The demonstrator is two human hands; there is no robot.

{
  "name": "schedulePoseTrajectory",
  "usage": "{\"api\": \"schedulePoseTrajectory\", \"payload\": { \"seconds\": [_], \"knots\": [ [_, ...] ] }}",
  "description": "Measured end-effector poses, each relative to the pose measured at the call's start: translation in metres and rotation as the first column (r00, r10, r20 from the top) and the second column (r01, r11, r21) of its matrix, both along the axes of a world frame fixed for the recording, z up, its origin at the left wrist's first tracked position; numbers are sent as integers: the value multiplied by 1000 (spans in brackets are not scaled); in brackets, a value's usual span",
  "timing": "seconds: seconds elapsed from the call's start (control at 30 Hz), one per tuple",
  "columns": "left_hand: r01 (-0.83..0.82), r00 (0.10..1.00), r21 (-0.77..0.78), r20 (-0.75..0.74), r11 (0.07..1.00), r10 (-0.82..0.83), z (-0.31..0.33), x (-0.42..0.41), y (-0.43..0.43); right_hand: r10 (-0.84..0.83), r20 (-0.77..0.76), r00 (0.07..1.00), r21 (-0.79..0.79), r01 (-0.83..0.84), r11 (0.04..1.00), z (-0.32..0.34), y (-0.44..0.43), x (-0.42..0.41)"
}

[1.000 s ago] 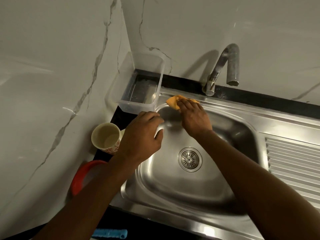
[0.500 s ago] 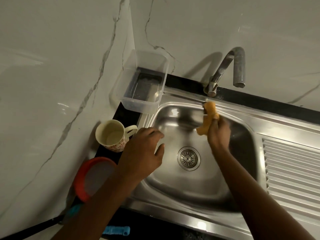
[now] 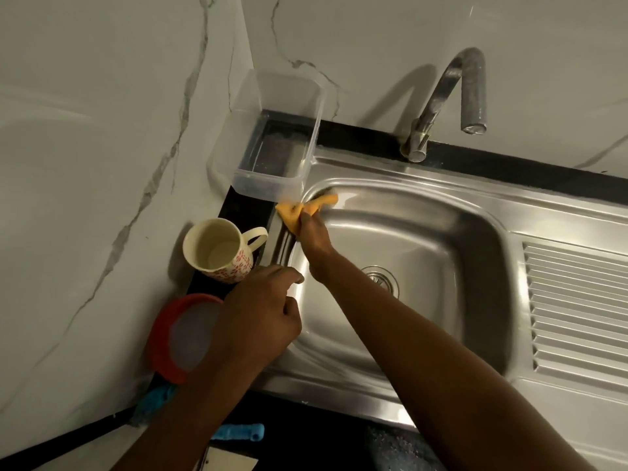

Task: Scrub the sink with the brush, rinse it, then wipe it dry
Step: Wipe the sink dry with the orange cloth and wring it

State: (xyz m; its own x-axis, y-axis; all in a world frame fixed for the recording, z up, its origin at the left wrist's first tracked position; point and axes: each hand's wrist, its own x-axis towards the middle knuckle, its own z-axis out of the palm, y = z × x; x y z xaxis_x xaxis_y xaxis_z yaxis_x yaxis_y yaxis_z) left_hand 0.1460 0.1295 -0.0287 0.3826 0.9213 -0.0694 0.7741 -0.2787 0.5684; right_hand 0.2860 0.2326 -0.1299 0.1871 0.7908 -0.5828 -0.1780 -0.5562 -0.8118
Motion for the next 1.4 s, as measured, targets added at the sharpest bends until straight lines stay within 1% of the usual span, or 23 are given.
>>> {"api": "schedulePoseTrajectory", "payload": {
  "seconds": [0.13,0.2,0.23,0.27,0.33,0.37,0.43,0.5,0.57,0.63,0.67,0.73,0.83,0.9,0.93,1.0,1.07,1.13,1.2,1.27,1.3,1.33,1.4],
  "knots": [
    [-21,1000,-37,11,999,21,3,-6,-7,64,-46,997,-95,-68,993,-12,-30,-1],
    [-29,999,-56,22,998,30,5,-8,-12,159,-78,984,-196,-172,966,-23,-59,-6],
    [-30,999,-66,26,997,32,6,-8,-14,253,-106,962,-238,-272,932,-27,-77,-9],
    [-33,999,-79,29,996,35,7,-8,-16,388,-111,915,-267,-404,875,-31,-95,-9],
    [-47,998,-89,31,995,50,8,-8,-18,676,-37,736,-294,-654,697,-28,-121,-6],
    [-53,998,-90,29,995,55,8,-8,-20,764,8,645,-314,-724,614,-24,-128,-3],
    [-53,998,-99,25,994,56,8,-7,-22,872,33,488,-371,-804,464,-12,-129,9],
    [-39,999,-100,24,994,42,6,-6,-22,944,38,328,-432,-846,312,-4,-126,26],
    [-24,1000,-82,18,996,25,0,-5,-21,978,4,209,-510,-841,182,-6,-131,45],
    [-17,1000,-83,13,996,18,-5,-2,-22,992,-42,121,-593,-802,72,-9,-143,71],
    [-17,1000,-83,10,996,18,-7,-1,-22,994,-55,93,-631,-775,38,-11,-149,82],
    [-12,1000,-78,7,997,13,-10,3,-23,995,-69,76,-679,-734,9,-13,-161,104],
    [21,1000,-81,17,997,-20,-15,7,-25,995,-51,82,-691,-722,24,-19,-176,123],
    [45,999,-95,32,994,-42,-16,9,-26,993,-9,118,-668,-740,82,-17,-181,120],
    [52,998,-98,38,994,-48,-16,10,-27,992,27,124,-652,-750,112,-15,-182,116],
    [67,997,-94,49,993,-63,-17,11,-27,991,75,108,-647,-751,131,-10,-180,104],
    [76,996,-84,46,994,-72,-18,13,-29,983,128,132,-626,-758,184,-6,-179,93],
    [77,996,-80,39,994,-74,-17,18,-32,961,150,232,-557,-784,276,-4,-179,83],
    [82,996,-79,37,994,-79,-13,24,-36,904,123,409,-468,-779,416,-1,-174,64],
    [84,996,-66,20,994,-83,-9,29,-41,849,102,518,-379,-769,515,1,-163,40],
    [81,997,-61,9,995,-81,-8,31,-44,833,105,543,-356,-762,542,4,-159,29],
    [75,997,-58,3,995,-75,-6,33,-47,830,124,544,-344,-761,550,7,-156,21],
    [56,998,-59,-5,997,-56,-3,36,-53,853,189,486,-322,-790,522,8,-157,15]
  ]
}}
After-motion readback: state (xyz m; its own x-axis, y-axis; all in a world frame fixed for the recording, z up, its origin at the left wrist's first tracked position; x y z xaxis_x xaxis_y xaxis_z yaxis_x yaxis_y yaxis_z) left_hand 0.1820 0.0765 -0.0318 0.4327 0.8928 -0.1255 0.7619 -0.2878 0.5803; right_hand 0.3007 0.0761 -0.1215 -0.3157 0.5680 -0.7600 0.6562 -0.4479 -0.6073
